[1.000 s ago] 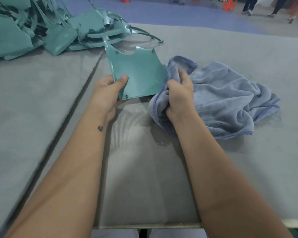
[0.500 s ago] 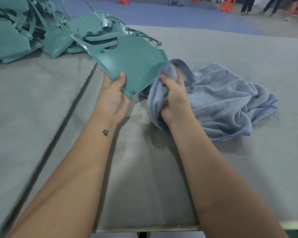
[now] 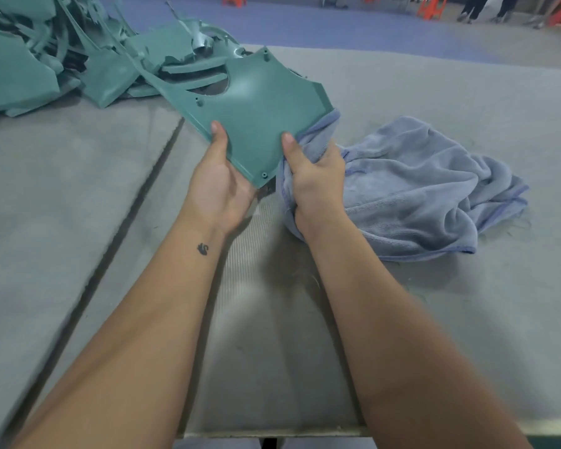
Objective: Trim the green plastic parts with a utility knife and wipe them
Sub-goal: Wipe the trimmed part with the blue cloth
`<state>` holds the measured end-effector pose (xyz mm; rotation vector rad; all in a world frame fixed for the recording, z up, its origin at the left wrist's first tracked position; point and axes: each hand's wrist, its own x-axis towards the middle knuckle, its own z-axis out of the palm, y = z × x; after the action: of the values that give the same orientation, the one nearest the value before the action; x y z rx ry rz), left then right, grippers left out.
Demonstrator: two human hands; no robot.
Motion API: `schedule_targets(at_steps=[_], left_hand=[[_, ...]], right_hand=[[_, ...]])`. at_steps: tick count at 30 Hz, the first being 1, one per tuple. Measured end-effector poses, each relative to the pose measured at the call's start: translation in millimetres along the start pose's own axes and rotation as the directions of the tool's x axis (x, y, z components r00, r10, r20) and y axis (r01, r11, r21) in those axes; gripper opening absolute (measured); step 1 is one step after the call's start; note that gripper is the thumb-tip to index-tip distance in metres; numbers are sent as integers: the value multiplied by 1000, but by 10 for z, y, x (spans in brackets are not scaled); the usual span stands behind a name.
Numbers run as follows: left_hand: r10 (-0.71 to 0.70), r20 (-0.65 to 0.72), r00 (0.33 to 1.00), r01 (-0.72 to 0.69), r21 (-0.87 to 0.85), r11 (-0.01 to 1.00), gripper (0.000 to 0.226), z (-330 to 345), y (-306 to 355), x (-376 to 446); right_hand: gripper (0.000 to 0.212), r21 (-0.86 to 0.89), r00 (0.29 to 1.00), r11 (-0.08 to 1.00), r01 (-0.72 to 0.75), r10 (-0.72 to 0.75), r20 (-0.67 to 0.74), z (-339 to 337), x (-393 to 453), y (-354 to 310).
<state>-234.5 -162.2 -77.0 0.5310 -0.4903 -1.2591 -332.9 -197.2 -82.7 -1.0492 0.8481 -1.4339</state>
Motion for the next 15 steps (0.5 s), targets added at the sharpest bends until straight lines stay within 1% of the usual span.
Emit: schedule_targets(at_steps=[1,2,5,7,9,10,11,12,13,14,15], left_hand=[[2,-15,1000,-2,15,1000,49,0,6,4],[3,-24,1000,-2,38,999,49,-8,5,10],[8,-39,999,-3,113,994,44,-18,-2,2],[45,-82,996,-31,161,986,39,-38,19,10],[103,-144,984,-72,210,975,36,-83,66,34],[132,-171,976,-92,224,970,36,-108,95,44],[149,-201,968,-104,218,970,37,-119,128,41],[159,-221,962,-112,212,971,38,-145,159,46],[165,-239,957,-120,194,974,38,-157,186,48],[171,-257,951,-125,186,975,37,-169,206,54],[168,-278,946,-120,183,976,34,-168,209,46]], right_hand=[[13,-11,1000,1000,-22,22,-21,1,20,-10],[14,-26,998,998,-50,49,-48,3,42,-26],[32,-54,988,991,-125,119,-96,-33,75,-87],[38,-54,983,988,-143,136,-126,-83,71,-135],[33,-48,971,990,-134,121,-204,-160,93,-178],[27,-60,963,992,-109,90,-253,-220,117,-202],[22,-109,951,992,-70,33,-307,-282,141,-231],[21,-200,940,979,-28,-43,-340,-345,165,-252],[22,-323,932,946,5,-122,-342,-401,183,-263],[22,-462,934,886,21,-183,-308,-446,196,-266],[24,-611,941,791,21,-222,-254,-477,214,-244]])
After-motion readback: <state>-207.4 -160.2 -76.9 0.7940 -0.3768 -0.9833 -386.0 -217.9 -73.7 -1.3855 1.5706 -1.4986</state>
